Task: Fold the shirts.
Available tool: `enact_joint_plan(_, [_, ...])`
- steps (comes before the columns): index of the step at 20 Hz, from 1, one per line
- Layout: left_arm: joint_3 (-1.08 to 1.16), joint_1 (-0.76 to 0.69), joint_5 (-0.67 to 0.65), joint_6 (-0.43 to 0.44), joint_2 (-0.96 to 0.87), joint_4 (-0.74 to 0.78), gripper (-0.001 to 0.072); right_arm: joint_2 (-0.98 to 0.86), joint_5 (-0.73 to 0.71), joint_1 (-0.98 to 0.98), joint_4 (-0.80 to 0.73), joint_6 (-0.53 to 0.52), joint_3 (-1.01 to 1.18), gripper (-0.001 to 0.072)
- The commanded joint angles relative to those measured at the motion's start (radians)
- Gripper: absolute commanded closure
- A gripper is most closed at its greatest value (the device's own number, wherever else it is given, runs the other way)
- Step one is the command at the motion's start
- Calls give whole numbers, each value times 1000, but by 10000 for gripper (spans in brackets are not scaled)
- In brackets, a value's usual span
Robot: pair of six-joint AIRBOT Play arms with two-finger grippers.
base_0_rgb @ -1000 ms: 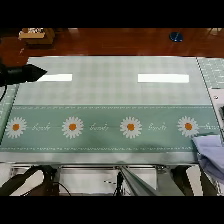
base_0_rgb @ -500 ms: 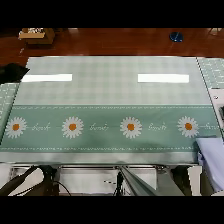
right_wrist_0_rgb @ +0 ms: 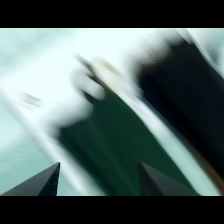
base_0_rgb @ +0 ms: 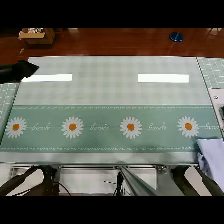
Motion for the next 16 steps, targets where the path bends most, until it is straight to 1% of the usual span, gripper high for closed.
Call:
enact_joint_plan(1, [35,-139,4,-118,-42,224,222,-146,-26,401,105,52,128,159])
enact_joint_plan(2, [52,-183,-16,-209,-56,330,174,-187,16,472,105,72,128,158])
enact_joint_plan(3, [71,-226,-52,-289,-73,433,148,-232,76,533,105,94,128,159])
enact_joint_plan(4, [87,-270,-103,-349,-90,513,146,-275,150,573,111,117,128,159])
enact_joint_plan(5, [97,-309,-154,-380,-106,560,146,-322,231,602,120,127,128,159])
enact_joint_plan(7, [98,-373,-223,-386,-127,593,146,-401,367,628,146,126,128,159])
enact_joint_plan(8, [98,-397,-241,-392,-133,598,147,-426,407,628,161,125,128,160])
enact_joint_plan(9, [98,-420,-241,-429,-135,611,147,-440,428,628,168,125,128,178])
enact_joint_plan(11, [123,-465,-254,-494,-139,669,147,-432,410,627,133,117,128,179])
enact_joint_plan(13, [183,-510,-284,-502,-148,735,147,-406,360,627,127,93,123,180])
enact_joint_plan(14, [222,-527,-295,-522,-157,761,147,-383,331,627,128,90,110,179])
enact_joint_plan(16, [288,-534,-320,-543,-181,765,147,-340,272,627,152,89,71,179])
